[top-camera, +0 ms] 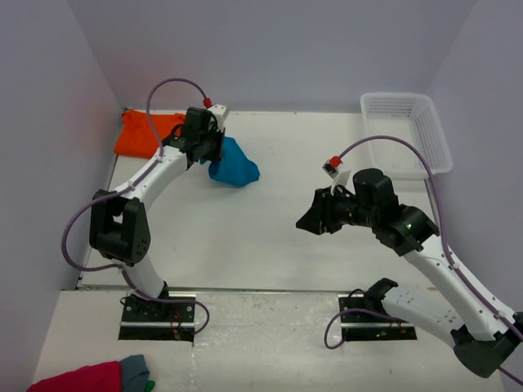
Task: Fold and stack the t-shirts
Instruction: Put the neatly folded tshirt into the corner of the board with the left arm
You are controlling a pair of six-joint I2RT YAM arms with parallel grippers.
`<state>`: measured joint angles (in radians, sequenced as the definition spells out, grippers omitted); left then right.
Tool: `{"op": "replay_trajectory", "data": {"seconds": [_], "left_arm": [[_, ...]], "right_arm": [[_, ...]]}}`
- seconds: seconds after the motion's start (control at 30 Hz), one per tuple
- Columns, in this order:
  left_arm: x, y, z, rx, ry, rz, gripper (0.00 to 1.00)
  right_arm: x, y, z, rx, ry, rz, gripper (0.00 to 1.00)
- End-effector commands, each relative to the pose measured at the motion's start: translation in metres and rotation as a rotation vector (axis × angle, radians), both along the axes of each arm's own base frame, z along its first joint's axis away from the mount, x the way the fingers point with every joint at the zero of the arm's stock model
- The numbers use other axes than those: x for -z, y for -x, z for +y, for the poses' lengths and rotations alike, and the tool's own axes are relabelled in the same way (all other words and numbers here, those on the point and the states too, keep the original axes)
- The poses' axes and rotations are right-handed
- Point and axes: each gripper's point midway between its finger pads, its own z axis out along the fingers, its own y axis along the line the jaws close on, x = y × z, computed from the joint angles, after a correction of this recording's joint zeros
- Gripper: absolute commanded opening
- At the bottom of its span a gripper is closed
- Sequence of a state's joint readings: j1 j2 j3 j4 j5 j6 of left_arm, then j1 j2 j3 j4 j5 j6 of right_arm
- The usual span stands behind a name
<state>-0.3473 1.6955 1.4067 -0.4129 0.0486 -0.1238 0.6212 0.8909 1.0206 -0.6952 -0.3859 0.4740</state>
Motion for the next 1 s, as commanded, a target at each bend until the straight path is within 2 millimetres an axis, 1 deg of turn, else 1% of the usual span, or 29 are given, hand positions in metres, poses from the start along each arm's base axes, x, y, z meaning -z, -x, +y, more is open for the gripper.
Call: {"op": "replay_trajectory", "data": {"seconds": [0.0, 0.03, 0.1, 0.13, 0.2, 0.23, 0.3, 0.33, 0.4, 0.43, 0.47, 0.5, 0.53, 0.57, 0.67, 0.7, 0.73, 0.77, 0.8, 0.83, 0.87, 0.9, 0.93, 0.97], "left_arm": [[0.011, -0.017, 0.034, -0.019, -0.079, 0.020, 0.00], [0.014, -0.024, 0.038, -0.027, -0.086, 0.022, 0.00], [0.014, -0.034, 0.047, -0.026, -0.077, 0.010, 0.00], [0.014, -0.040, 0.045, -0.018, -0.078, 0.005, 0.00], [0.014, -0.047, 0.049, 0.000, -0.115, -0.001, 0.00], [0.009, -0.055, 0.051, -0.010, -0.125, -0.013, 0.00], [0.000, -0.064, 0.056, 0.000, -0.138, -0.040, 0.00], [-0.010, -0.071, 0.059, -0.008, -0.147, -0.064, 0.00], [-0.023, -0.079, 0.066, -0.008, -0.160, -0.096, 0.00], [-0.035, -0.085, 0.068, -0.009, -0.155, -0.131, 0.00], [-0.040, -0.089, 0.072, -0.009, -0.161, -0.146, 0.00], [-0.042, -0.093, 0.080, -0.018, -0.164, -0.152, 0.00], [-0.049, -0.100, 0.082, -0.014, -0.161, -0.173, 0.00], [-0.051, -0.105, 0.092, -0.009, -0.181, -0.188, 0.00], [-0.056, -0.117, 0.111, 0.015, -0.235, -0.235, 0.00], [-0.058, -0.123, 0.124, 0.017, -0.232, -0.258, 0.00], [-0.057, -0.125, 0.131, 0.026, -0.245, -0.264, 0.00], [-0.057, -0.127, 0.146, 0.038, -0.274, -0.278, 0.00], [-0.059, -0.129, 0.147, 0.070, -0.268, -0.293, 0.00], [-0.054, -0.130, 0.151, 0.099, -0.291, -0.287, 0.00], [-0.055, -0.131, 0.152, 0.121, -0.288, -0.288, 0.00], [-0.054, -0.131, 0.165, 0.130, -0.264, -0.292, 0.00], [-0.062, -0.132, 0.168, 0.138, -0.260, -0.324, 0.00], [-0.062, -0.132, 0.172, 0.152, -0.266, -0.328, 0.00]], "right_arm": [[-0.004, 0.001, 0.005, -0.038, -0.021, -0.018, 0.43], [-0.002, 0.003, 0.007, -0.053, -0.030, -0.011, 0.42], [0.002, 0.003, 0.009, -0.064, -0.033, -0.003, 0.42], [0.008, 0.003, 0.009, -0.064, -0.026, 0.007, 0.42], [0.013, 0.003, 0.009, -0.063, -0.019, 0.020, 0.42], [0.017, 0.004, 0.011, -0.073, -0.018, 0.033, 0.42], [0.023, 0.005, 0.013, -0.082, -0.021, 0.049, 0.42], [0.027, 0.005, 0.014, -0.084, -0.022, 0.057, 0.43], [0.034, 0.004, 0.015, -0.089, -0.010, 0.079, 0.42], [0.037, 0.003, 0.016, -0.089, -0.005, 0.087, 0.42], [0.042, 0.002, 0.017, -0.089, 0.005, 0.098, 0.42], [0.045, 0.001, 0.017, -0.088, 0.010, 0.103, 0.42], [0.046, -0.001, 0.018, -0.085, 0.012, 0.104, 0.42], [0.049, -0.002, 0.019, -0.087, 0.014, 0.115, 0.42], [0.057, -0.001, 0.022, -0.091, 0.013, 0.144, 0.42], [0.063, 0.000, 0.023, -0.093, 0.017, 0.161, 0.42], [0.067, 0.000, 0.022, -0.092, 0.022, 0.171, 0.42], [0.069, 0.000, 0.023, -0.096, 0.022, 0.176, 0.42], [0.075, 0.000, 0.023, -0.099, 0.035, 0.189, 0.42], [0.080, 0.000, 0.022, -0.099, 0.043, 0.196, 0.42], [0.084, 0.000, 0.022, -0.100, 0.052, 0.200, 0.42], [0.088, 0.000, 0.022, -0.103, 0.062, 0.204, 0.42], [0.095, 0.000, 0.022, -0.104, 0.073, 0.221, 0.42], [0.098, 0.000, 0.023, -0.111, 0.072, 0.234, 0.42]]}}
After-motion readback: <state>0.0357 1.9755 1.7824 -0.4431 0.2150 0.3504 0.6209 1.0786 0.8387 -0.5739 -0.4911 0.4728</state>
